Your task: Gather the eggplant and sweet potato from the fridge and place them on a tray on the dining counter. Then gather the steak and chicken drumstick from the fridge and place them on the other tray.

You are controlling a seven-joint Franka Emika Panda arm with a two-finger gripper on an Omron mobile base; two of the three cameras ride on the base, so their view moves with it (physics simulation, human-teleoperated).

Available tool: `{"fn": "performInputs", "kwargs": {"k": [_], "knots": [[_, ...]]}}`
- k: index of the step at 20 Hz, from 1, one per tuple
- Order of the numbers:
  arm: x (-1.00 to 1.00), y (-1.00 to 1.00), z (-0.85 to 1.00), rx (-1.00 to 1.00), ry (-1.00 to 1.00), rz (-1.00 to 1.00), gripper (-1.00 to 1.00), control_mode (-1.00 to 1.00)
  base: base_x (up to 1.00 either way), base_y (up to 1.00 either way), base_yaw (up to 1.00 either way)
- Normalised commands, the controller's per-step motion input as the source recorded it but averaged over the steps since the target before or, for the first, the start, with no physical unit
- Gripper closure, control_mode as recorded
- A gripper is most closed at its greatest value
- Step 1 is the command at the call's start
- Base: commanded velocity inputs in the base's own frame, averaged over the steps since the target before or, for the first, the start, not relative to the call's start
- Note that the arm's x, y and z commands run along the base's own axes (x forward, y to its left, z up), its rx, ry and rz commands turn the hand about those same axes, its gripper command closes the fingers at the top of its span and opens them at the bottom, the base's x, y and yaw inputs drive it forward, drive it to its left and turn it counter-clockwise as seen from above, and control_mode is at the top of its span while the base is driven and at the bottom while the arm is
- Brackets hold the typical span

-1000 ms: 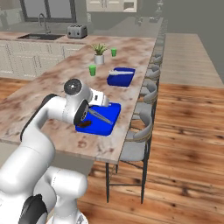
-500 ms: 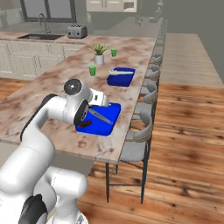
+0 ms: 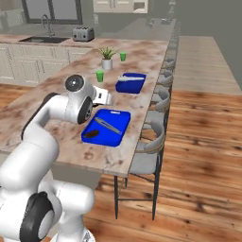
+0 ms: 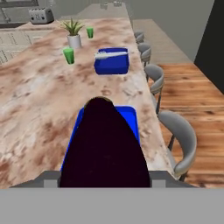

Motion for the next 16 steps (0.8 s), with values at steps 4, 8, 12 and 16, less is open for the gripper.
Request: {"fn": "performInputs", "kwargs": {"k": [4, 8, 12, 16], "knots": [[0.44, 0.02, 0.01, 0.00, 0.12, 0.00, 1.00, -1.00, 0.00, 0.00, 0.00], [0.12, -0.03, 0.01, 0.00, 0.08, 0.00, 1.00, -1.00, 0.00, 0.00, 0.00], [0.00, -0.12, 0.00, 0.03, 0.06, 0.00, 1.00, -1.00, 0.00, 0.00, 0.00], [0.00, 0.00, -0.16, 0.00, 0.06, -0.01, 1.00, -1.00, 0.00, 0.00, 0.00]]}}
